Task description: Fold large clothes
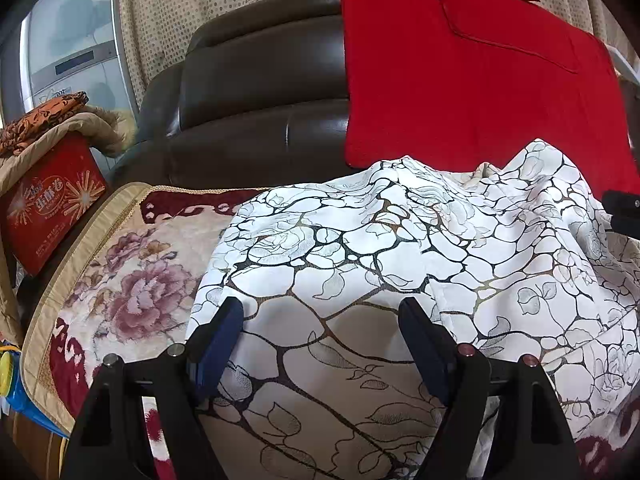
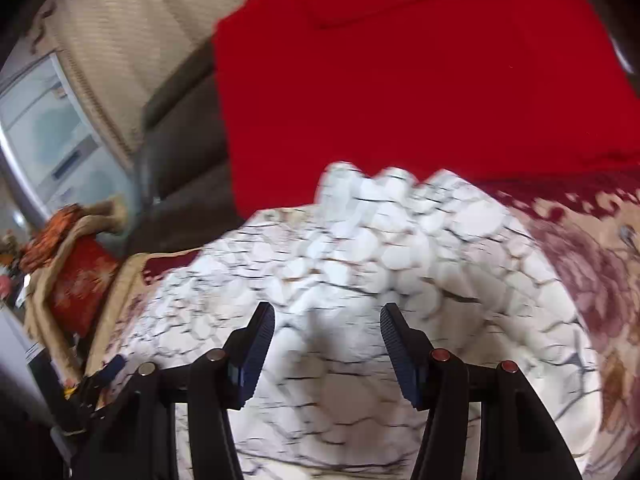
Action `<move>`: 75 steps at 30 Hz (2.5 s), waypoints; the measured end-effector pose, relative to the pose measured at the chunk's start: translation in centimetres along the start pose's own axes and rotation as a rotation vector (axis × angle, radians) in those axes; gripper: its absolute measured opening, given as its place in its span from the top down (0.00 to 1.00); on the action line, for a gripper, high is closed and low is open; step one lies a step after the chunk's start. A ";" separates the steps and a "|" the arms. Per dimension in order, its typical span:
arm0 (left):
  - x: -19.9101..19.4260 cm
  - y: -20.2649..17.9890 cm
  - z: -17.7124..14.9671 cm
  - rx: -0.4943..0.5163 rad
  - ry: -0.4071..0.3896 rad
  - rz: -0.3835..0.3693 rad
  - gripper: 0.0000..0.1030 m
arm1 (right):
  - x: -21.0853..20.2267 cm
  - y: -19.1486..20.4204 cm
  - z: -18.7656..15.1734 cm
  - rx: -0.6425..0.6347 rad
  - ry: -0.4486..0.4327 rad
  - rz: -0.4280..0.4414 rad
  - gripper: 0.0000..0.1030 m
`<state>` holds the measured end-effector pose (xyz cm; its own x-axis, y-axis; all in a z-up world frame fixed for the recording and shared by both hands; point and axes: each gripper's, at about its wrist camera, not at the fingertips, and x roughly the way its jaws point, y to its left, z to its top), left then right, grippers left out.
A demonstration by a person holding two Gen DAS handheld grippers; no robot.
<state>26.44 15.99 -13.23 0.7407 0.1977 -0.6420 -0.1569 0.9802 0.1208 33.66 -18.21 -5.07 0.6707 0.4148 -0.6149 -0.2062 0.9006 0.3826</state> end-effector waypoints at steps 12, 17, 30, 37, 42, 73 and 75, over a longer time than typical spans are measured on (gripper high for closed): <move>-0.1 1.1 0.2 -0.030 -0.004 -0.031 0.22 | 4.4 0.0 -1.2 0.018 0.206 -0.017 0.42; -0.3 3.4 0.6 -0.118 -0.016 0.003 0.22 | 0.1 -1.6 0.1 0.044 0.065 -0.057 0.42; 1.4 5.2 -1.1 -0.215 0.094 -0.038 0.21 | -3.1 -6.8 -0.4 0.162 0.079 -0.032 0.40; -3.2 5.5 -1.2 -0.253 0.004 -0.107 0.21 | -8.3 -7.1 -2.9 0.264 0.029 0.120 0.30; -5.3 4.8 -3.2 -0.312 0.021 -0.202 0.21 | -10.4 -7.5 -5.2 0.320 0.030 0.149 0.30; -0.2 6.6 -8.4 -0.937 0.122 -0.520 0.17 | -4.4 -11.0 -9.0 0.738 -0.100 0.175 0.23; -0.4 6.6 -8.4 -0.925 0.114 -0.517 0.17 | -3.9 -10.5 -8.8 0.700 -0.106 0.116 0.29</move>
<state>19.62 22.24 -18.50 0.8014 -0.2889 -0.5238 -0.3117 0.5457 -0.7779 26.94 -28.13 -12.71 0.7453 0.4557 -0.4867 0.2015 0.5419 0.8159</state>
